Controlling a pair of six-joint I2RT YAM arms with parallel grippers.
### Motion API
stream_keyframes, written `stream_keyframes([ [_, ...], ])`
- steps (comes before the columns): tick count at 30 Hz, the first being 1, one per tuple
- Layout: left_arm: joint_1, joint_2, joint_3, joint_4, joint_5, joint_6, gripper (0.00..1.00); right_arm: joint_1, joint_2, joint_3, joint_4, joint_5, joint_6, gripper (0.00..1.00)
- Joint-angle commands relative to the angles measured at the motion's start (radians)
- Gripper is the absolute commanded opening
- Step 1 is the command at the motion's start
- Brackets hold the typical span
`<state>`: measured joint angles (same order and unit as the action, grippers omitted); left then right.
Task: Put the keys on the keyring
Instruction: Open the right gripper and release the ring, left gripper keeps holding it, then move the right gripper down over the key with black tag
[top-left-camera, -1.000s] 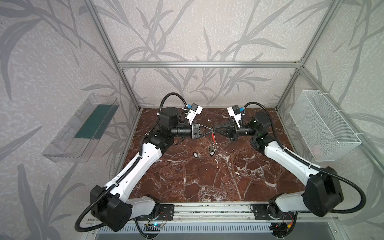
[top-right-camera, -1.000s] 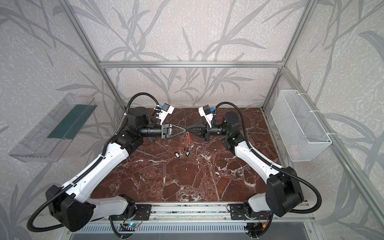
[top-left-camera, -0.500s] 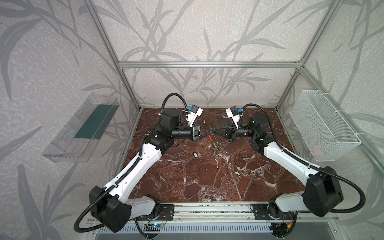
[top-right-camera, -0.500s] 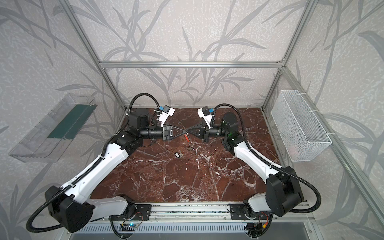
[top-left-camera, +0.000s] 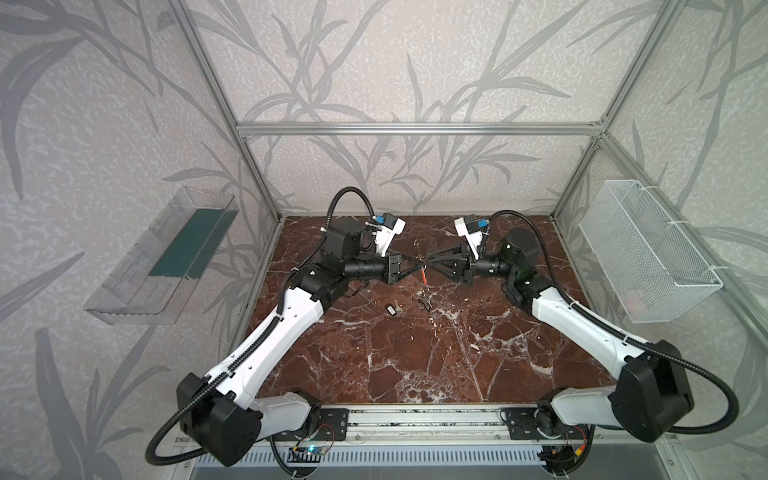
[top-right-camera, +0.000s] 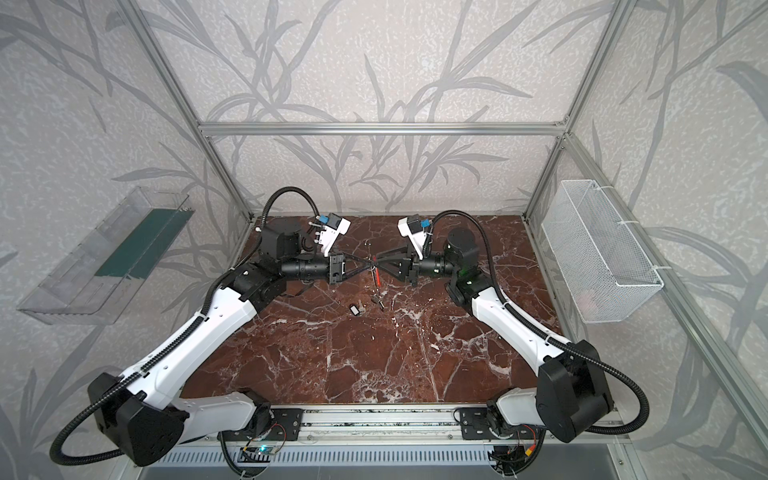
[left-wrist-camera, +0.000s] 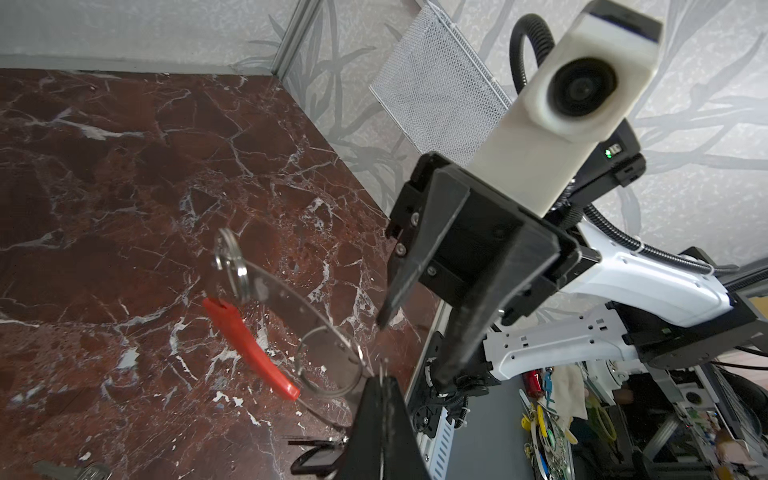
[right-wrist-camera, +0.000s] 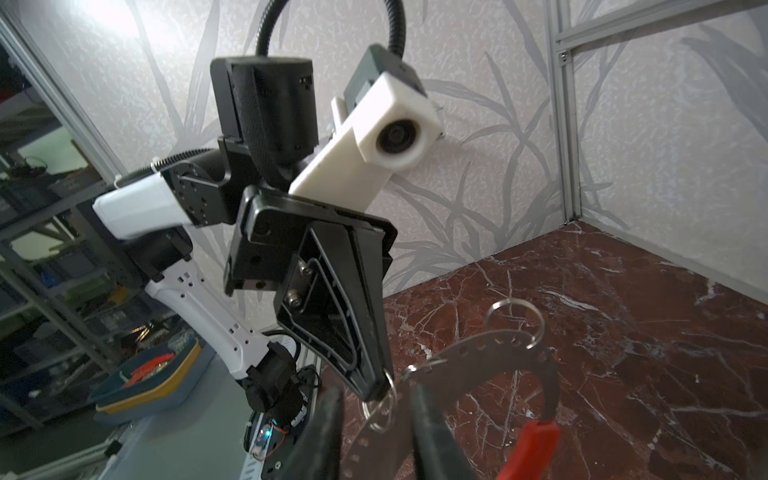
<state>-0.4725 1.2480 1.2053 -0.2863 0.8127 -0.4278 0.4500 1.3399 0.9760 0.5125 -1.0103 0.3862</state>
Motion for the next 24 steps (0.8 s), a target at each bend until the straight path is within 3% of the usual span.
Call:
stream_keyframes([
  [1, 0.005, -0.052, -0.025, 0.001, -0.024, 0.033, 0.00, -0.019, -0.061, -0.028, 0.054, 0.074, 0.003, 0.42],
  [3, 0.005, -0.065, -0.034, 0.003, -0.029, 0.049, 0.00, -0.031, -0.075, -0.046, 0.062, 0.100, 0.014, 0.46],
  [10, 0.005, -0.079, -0.033, -0.026, -0.053, 0.096, 0.00, -0.036, -0.112, -0.082, 0.005, 0.173, -0.005, 0.46],
  [15, 0.005, -0.082, -0.022, -0.068, -0.092, 0.119, 0.00, -0.033, -0.108, -0.074, -0.178, 0.275, -0.046, 0.44],
  [24, 0.005, -0.133, -0.009, -0.247, -0.291, 0.165, 0.00, 0.034, 0.007, -0.062, -0.459, 0.440, -0.114, 0.37],
])
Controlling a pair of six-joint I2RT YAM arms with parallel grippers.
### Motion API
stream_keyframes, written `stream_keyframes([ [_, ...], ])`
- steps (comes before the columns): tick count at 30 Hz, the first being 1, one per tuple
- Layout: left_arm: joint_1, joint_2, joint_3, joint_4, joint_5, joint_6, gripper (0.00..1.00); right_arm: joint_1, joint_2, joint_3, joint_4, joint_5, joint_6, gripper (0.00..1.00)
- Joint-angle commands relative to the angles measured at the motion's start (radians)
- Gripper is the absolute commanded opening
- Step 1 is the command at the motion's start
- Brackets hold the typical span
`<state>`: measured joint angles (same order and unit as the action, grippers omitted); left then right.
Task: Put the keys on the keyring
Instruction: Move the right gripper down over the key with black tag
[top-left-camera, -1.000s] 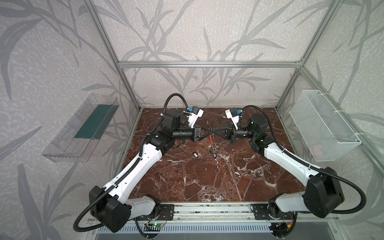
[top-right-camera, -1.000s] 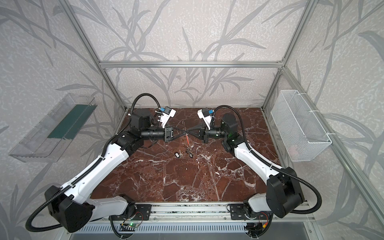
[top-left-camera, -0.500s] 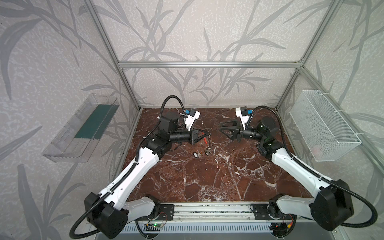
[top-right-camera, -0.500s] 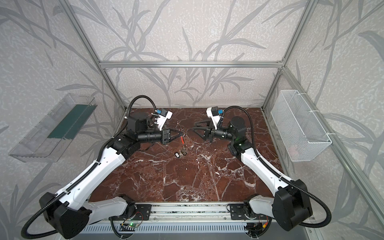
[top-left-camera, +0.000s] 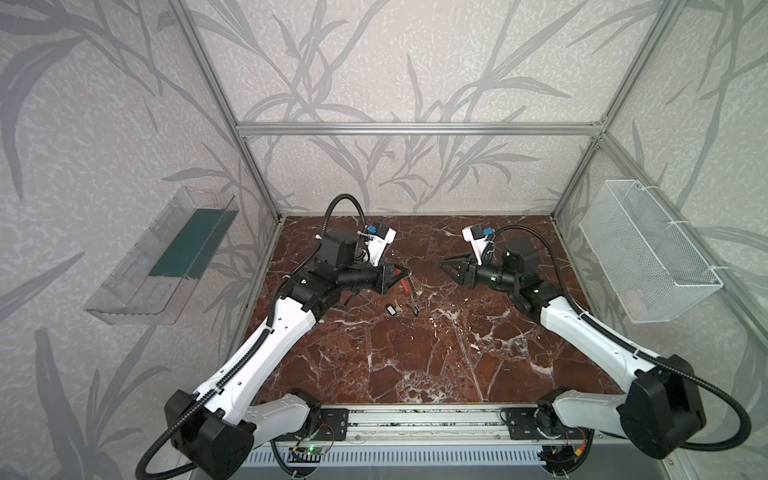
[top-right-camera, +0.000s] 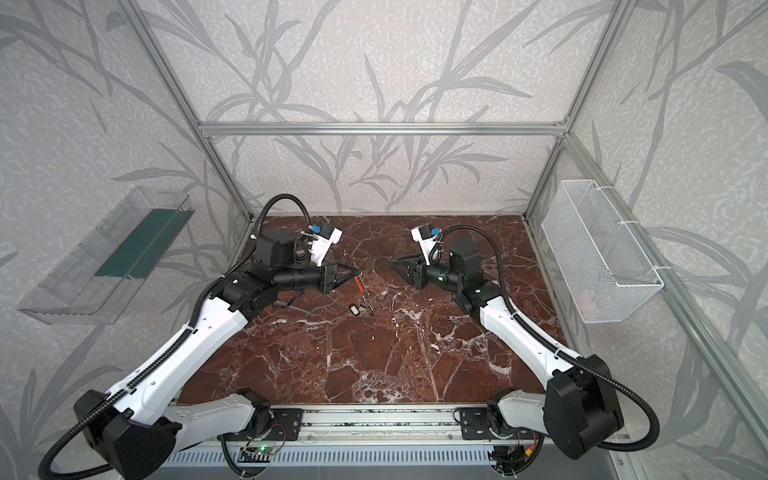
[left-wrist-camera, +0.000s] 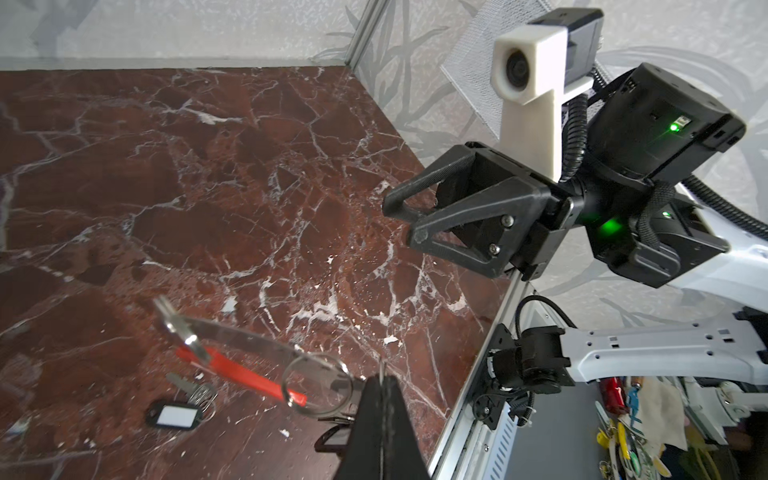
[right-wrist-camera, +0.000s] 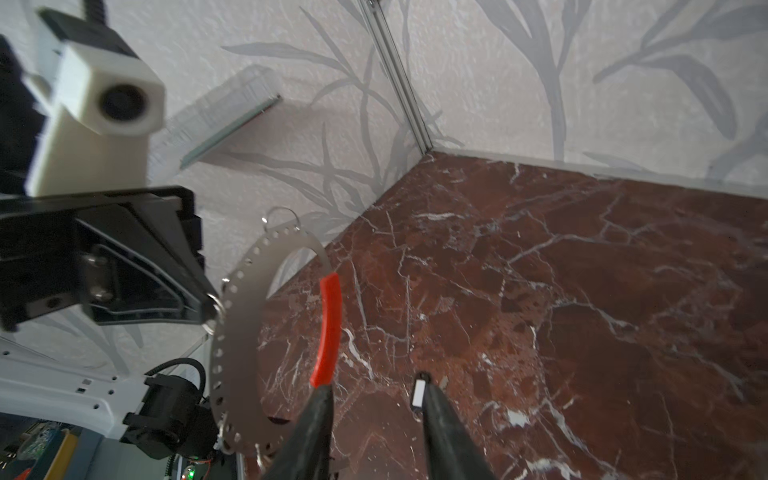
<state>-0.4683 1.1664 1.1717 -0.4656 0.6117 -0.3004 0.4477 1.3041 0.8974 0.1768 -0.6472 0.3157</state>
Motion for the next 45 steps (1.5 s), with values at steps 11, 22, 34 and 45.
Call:
stream_keyframes([
  [11, 0.001, -0.145, 0.002, -0.291, -0.313, 0.005, 0.00, 0.168, 0.274, 0.050, -0.140, 0.175, -0.043, 0.39],
  [22, 0.001, -0.210, -0.024, -0.344, -0.406, -0.009, 0.00, 0.254, 0.454, 0.154, -0.179, 0.213, -0.072, 0.41],
  [34, 0.003, -0.299, -0.053, -0.362, -0.487, -0.029, 0.00, 0.348, 0.605, 0.331, -0.354, 0.346, -0.168, 0.43],
  [45, 0.002, -0.350, -0.085, -0.359, -0.483, -0.047, 0.00, 0.374, 0.733, 0.451, -0.375, 0.344, -0.194, 0.42],
])
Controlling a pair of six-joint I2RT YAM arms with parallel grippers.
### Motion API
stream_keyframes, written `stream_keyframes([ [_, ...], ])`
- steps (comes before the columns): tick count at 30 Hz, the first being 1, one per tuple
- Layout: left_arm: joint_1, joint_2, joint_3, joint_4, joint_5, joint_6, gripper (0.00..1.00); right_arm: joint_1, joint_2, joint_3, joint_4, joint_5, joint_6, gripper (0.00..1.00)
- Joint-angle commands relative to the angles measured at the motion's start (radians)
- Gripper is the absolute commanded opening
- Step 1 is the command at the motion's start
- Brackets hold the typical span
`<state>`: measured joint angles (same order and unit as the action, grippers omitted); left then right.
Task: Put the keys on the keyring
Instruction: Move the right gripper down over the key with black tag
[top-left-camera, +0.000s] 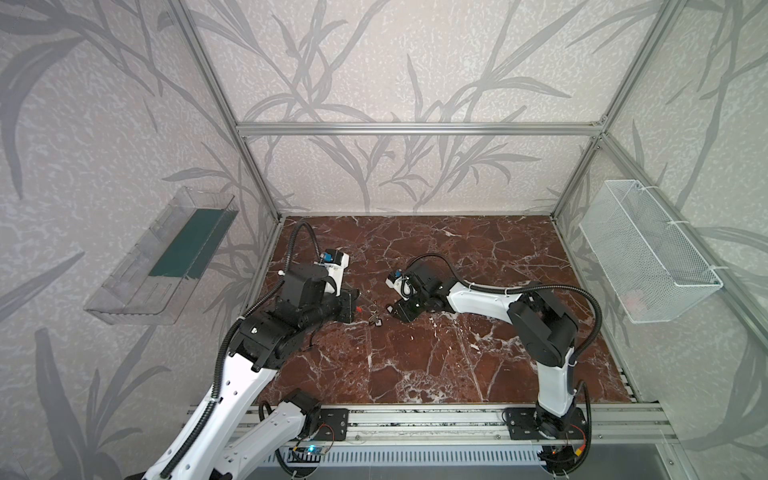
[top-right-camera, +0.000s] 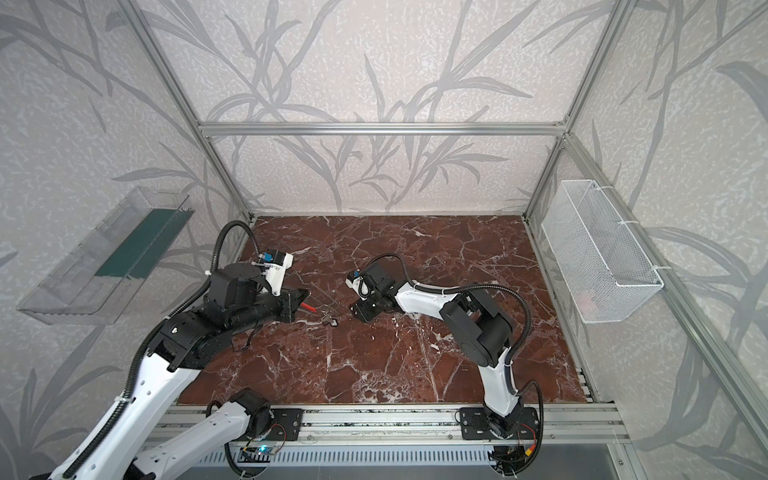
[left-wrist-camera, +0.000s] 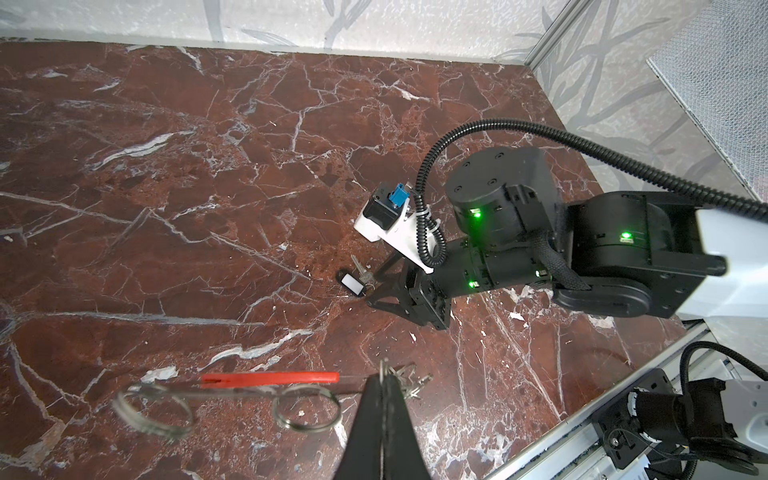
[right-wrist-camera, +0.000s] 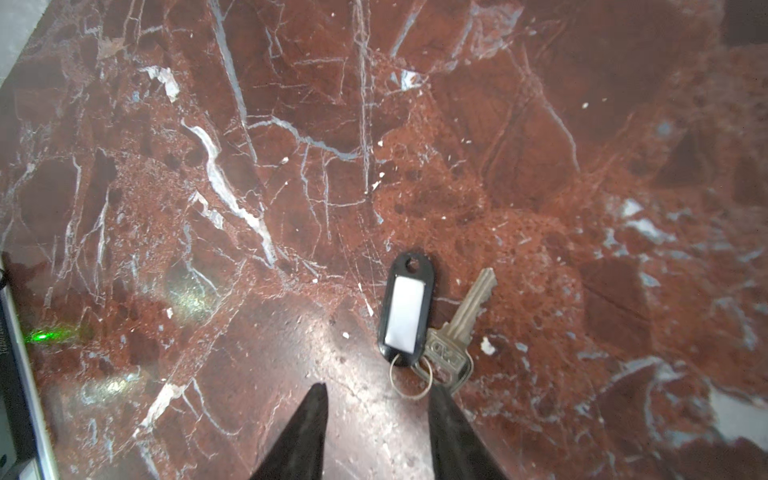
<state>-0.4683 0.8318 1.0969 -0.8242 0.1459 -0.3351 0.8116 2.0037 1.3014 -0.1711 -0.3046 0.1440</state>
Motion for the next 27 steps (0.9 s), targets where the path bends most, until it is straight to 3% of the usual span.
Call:
stream_keyframes([
  [1, 0.002, -0.016, -0.011, 0.002, -0.017, -0.013, 0.00, 0.012, 0.052, 0.067, -0.040, -0.004, -0.023, 0.42],
  [12, 0.002, -0.030, -0.023, 0.011, -0.008, -0.030, 0.00, 0.014, 0.098, 0.073, -0.133, 0.043, -0.035, 0.44],
  [27, 0.002, 0.046, -0.033, 0.110, 0.065, -0.009, 0.00, -0.015, -0.191, -0.341, -0.117, 0.122, 0.173, 0.46],
])
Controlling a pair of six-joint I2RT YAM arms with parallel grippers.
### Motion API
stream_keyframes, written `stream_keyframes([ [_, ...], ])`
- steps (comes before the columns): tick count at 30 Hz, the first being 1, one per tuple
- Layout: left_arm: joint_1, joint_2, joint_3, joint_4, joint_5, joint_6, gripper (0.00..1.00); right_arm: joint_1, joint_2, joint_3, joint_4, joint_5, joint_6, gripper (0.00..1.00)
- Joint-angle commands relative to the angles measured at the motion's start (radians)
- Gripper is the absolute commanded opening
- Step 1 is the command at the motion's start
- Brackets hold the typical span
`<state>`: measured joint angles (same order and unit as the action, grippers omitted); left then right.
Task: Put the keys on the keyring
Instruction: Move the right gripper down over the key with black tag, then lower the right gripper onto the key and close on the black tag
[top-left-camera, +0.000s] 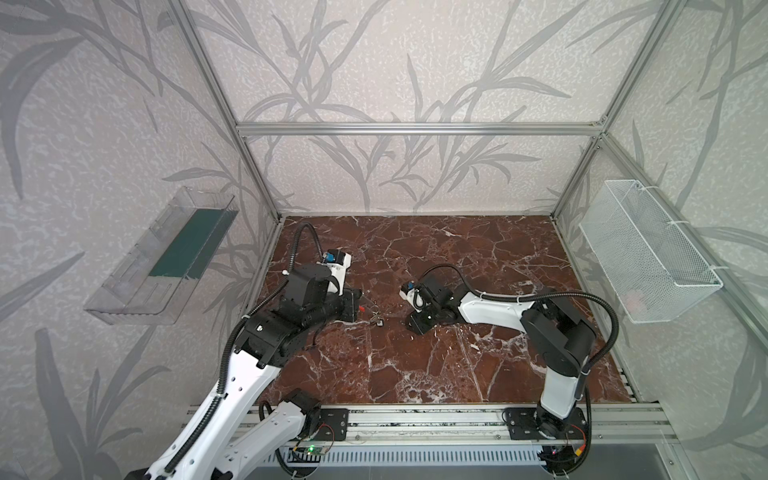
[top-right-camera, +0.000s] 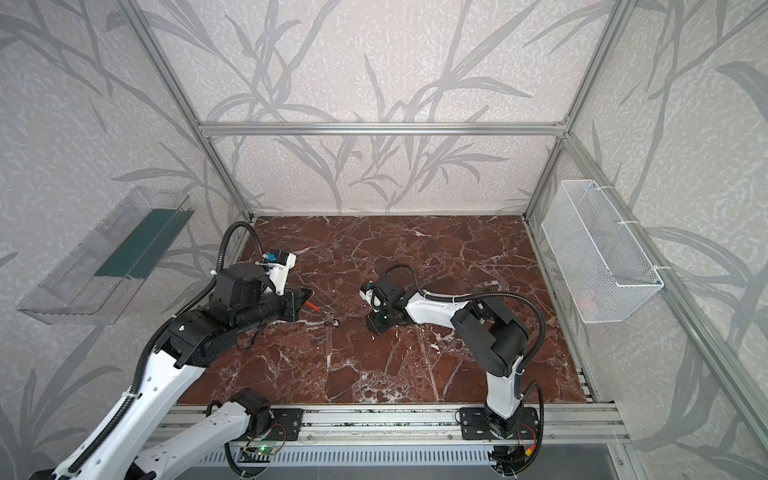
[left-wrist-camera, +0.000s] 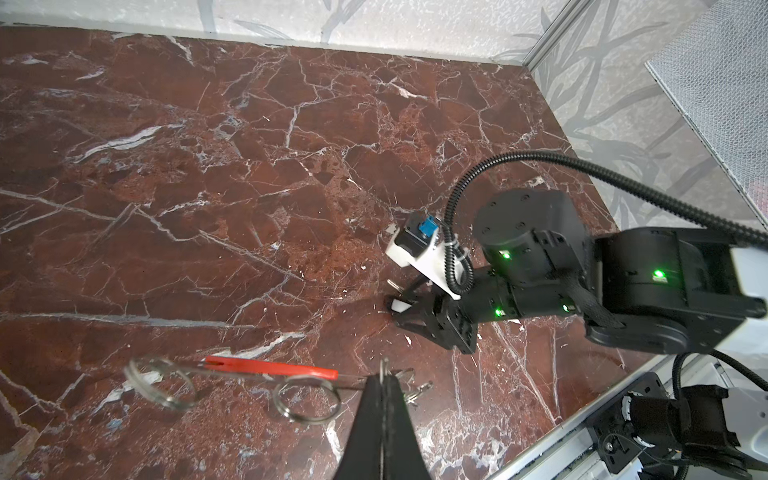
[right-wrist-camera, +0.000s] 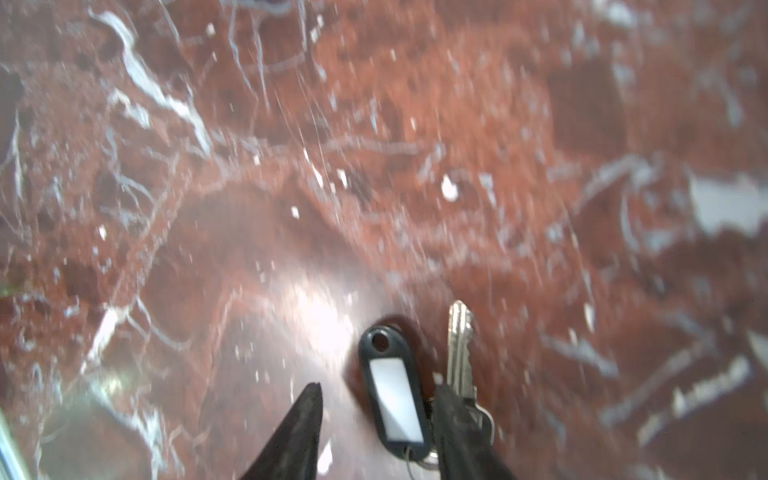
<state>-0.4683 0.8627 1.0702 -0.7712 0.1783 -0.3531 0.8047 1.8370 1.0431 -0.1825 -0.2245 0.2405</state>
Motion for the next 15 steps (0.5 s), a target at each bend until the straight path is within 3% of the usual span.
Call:
stream_keyframes([
  [1, 0.002, 0.025, -0.007, 0.070, 0.045, 0.012, 0.00, -0.014, -0.053, -0.118, -0.101, 0.044, 0.102, 0.46],
  [15, 0.001, 0.200, 0.046, 0.225, 0.212, 0.016, 0.00, -0.071, -0.457, -0.528, -0.031, 0.077, 0.384, 0.47],
])
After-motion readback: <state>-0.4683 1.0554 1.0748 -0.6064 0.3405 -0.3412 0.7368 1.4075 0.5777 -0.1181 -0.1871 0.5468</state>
